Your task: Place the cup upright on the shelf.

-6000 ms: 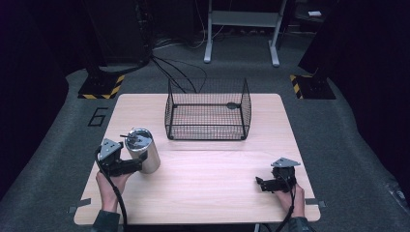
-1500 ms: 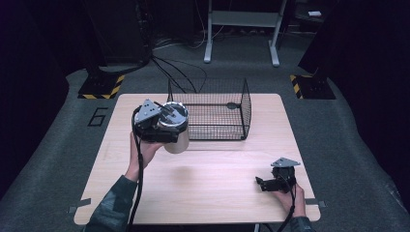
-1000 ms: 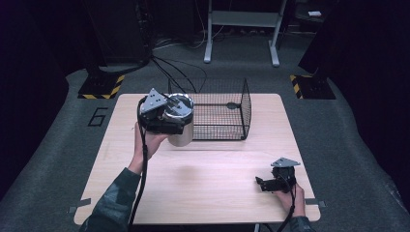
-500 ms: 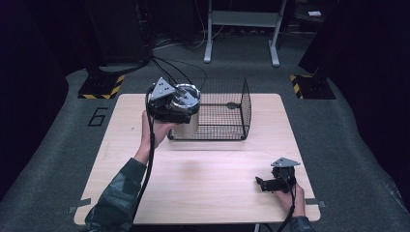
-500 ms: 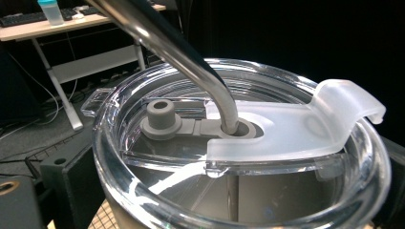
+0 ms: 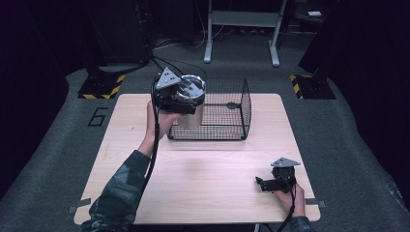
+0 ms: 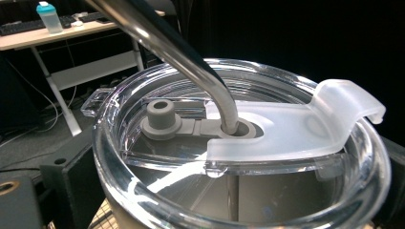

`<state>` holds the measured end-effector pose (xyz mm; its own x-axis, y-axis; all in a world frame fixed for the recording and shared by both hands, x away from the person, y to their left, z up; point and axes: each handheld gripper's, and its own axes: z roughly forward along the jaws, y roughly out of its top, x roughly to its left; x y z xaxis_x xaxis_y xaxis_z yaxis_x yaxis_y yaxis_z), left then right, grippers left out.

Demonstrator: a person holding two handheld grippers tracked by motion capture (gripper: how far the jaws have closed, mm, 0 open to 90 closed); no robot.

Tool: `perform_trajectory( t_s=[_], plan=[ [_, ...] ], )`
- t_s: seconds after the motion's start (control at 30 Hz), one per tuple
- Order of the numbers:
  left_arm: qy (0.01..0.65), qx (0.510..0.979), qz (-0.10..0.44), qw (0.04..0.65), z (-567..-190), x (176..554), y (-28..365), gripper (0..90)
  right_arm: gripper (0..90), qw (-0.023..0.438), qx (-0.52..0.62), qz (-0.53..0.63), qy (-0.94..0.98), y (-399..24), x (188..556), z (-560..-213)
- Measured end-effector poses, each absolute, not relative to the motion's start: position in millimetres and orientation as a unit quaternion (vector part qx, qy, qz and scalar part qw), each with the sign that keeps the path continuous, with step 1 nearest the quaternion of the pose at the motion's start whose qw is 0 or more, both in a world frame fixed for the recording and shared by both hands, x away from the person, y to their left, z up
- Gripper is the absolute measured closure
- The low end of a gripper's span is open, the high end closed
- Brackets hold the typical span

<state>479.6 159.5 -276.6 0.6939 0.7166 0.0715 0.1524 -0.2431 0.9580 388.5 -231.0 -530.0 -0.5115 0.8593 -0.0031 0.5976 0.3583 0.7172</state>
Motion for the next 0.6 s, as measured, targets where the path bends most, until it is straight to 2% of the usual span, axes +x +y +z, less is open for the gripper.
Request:
perform_trajectory(
  t_s=[0.6],
  plan=[
    [0.297, 0.749, 0.259, 0.532, -274, 503, 144, 3.5, 0.1, 0.194, 0.455, 0.338, 0.801, -231, 388, -530]
  ],
)
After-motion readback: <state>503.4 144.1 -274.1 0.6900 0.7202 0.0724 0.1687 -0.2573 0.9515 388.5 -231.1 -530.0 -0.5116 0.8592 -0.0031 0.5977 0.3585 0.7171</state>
